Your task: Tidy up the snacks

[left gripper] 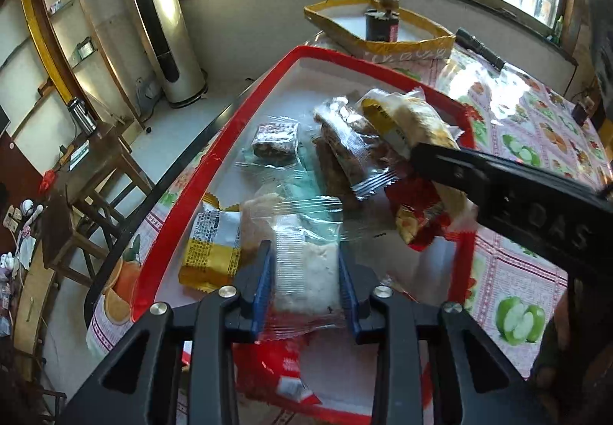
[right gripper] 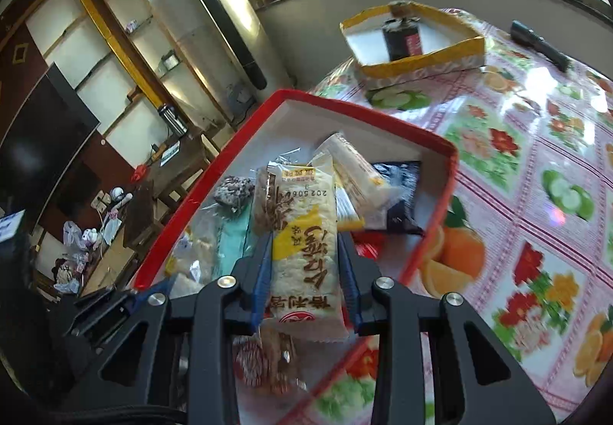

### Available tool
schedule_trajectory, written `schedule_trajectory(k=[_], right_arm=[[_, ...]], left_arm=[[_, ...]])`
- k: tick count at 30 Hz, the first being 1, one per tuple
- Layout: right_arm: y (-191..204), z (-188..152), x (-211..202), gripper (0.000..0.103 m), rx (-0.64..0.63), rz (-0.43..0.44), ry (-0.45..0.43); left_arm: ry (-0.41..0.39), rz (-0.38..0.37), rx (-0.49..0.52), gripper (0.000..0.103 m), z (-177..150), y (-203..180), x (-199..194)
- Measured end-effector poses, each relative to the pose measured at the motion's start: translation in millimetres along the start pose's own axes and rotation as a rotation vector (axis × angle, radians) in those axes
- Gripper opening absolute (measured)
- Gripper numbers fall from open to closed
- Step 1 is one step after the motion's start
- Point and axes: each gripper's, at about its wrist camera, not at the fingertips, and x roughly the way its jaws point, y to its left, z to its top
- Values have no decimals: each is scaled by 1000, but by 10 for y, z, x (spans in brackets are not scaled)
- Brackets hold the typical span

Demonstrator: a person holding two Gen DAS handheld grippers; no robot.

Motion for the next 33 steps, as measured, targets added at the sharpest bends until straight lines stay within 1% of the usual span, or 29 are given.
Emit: schedule_trajectory(k=[1, 2, 3, 4, 5, 7, 9, 13, 15, 16, 18, 20, 22, 26, 33], right_arm=[[11, 25, 56, 35, -8, 2, 4], [18, 45, 85, 35, -16, 2, 8], [29, 76, 116, 36, -25, 4, 14], [30, 92, 133, 36, -27, 9, 20], [26, 101, 144, 37, -29, 12, 27], [28, 106, 158, 42, -37, 15, 45], [35, 95, 104, 53, -40, 23, 36], [78, 74, -103, 58, -66, 53, 2], [123, 46, -208, 65, -110, 59, 2], [147, 27, -262, 67, -140, 58, 3], [198, -12, -347, 73, -194, 56, 2], [261, -66, -438, 76, -262, 53, 5], [335, -146, -531, 79, -333, 52, 7], [426, -295, -632, 82, -443, 52, 18], [488, -557, -731, 85, -561, 57, 41]], left_arm=[[4, 3, -1, 41, -7, 11, 28], [7, 7, -3, 52, -10, 20, 45], [8, 8, -5, 57, -16, 36, 60], [9, 8, -11, 67, -20, 56, 68], [9, 8, -16, 69, -22, 77, 70], [9, -2, -24, 69, -32, 105, 55], [13, 2, -20, 69, -40, 101, 42], [-6, 2, -8, 69, -92, 81, -82], [-26, 10, -3, 69, -122, 83, -177], [-43, 24, 1, 70, -154, 92, -254], [-63, 41, 5, 77, -196, 116, -354], [-74, 47, 18, 78, -255, 128, -441], [-80, 66, 7, 79, -319, 165, -517], [-92, 76, -15, 79, -405, 248, -621], [-99, 93, -22, 79, -502, 303, -725]])
